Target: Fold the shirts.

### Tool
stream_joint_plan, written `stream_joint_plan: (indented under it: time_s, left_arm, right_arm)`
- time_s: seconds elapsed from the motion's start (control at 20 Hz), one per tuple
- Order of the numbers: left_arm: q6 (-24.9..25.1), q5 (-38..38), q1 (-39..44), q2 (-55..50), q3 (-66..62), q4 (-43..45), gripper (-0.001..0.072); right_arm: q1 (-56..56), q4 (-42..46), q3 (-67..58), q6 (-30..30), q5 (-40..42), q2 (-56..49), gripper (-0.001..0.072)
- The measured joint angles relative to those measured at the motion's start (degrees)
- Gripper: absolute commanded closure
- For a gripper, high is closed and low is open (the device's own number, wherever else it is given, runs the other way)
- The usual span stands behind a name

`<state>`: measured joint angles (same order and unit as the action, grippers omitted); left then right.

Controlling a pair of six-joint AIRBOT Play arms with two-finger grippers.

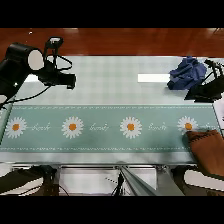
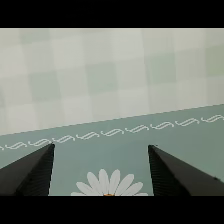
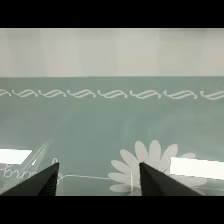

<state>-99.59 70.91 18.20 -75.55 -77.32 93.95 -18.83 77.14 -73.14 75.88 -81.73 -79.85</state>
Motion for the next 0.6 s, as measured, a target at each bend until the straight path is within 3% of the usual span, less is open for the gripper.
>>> stream_joint_plan:
  time_s: [0.45, 0.6]
  left_arm:
    - [0.02, -0.76, 0.00, -0.02, 0.00, 0.02, -0.0013]
    - [0.02, -1.53, 0.00, -0.02, 0.00, 0.02, -0.0013]
  right_arm:
    - [-0.20, -2.56, 0.00, 0.83, 5.97, 0.00, 0.0163]
    - [-0.20, -3.32, 0.00, 2.16, 12.17, 0.00, 0.0163]
